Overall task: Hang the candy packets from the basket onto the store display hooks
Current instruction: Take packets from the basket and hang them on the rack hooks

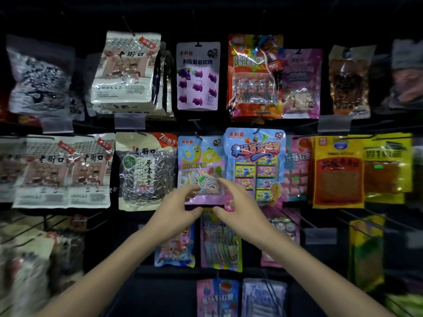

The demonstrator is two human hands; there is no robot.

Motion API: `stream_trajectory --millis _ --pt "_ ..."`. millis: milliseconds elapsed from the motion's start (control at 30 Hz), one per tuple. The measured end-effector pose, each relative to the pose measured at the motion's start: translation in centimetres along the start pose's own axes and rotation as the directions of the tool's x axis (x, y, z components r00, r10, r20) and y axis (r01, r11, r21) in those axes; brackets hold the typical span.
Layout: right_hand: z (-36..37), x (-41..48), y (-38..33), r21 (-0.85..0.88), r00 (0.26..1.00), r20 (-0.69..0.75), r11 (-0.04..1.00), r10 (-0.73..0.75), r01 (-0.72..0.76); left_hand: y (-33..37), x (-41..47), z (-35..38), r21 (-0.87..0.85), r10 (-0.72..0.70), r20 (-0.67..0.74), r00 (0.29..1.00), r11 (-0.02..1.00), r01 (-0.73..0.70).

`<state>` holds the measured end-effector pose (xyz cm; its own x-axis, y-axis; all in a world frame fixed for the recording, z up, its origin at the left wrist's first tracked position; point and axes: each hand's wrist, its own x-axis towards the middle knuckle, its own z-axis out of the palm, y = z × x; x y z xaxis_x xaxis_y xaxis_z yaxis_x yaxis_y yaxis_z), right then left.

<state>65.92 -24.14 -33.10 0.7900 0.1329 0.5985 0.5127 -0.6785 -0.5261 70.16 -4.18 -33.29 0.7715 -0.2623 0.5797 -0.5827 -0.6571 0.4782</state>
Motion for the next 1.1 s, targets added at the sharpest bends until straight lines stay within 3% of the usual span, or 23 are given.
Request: stream_trajectory --millis 167,367,567,733,933,1100 --pt "-2.4 -6.5 1.6 -0.115 0.996 0.081 0.992 -0.035 0.044 2.0 -4.9 1.8 0.062 0.052 0.036 0.998 0.997 -0.054" --pt "-3.8 -15.5 5.3 -0.267 0.97 0.24 0.963 0.041 0.025 3.2 -12.9 6.6 0.215 0.138 0.028 0.99 0.967 -0.14" --pt "-1.2 -25.1 12.7 -0.29 0.924 0.334 0.953 0.186 -0.087 1.7 -21.1 14.9 0.172 0.041 0.196 0.98 0.982 -0.075" --pt "3.1 -32.8 20.5 -0.303 0.851 0.361 0.911 0.381 -0.279 -1.4 -27.1 23.8 0.161 -0.007 0.336 0.942 0.986 -0.05" --pt "7.3 -40.4 26.8 -0.396 0.65 0.328 0.724 0.686 -0.565 -4.7 -32.9 34.1 0.258 -0.019 0.613 0.79 0.95 -0.177" --pt "8.5 -43.3 28.0 -0.505 0.544 0.338 0.636 0.768 -0.584 -5.5 -35.8 39.5 0.266 -0.045 0.754 0.656 0.933 -0.242"
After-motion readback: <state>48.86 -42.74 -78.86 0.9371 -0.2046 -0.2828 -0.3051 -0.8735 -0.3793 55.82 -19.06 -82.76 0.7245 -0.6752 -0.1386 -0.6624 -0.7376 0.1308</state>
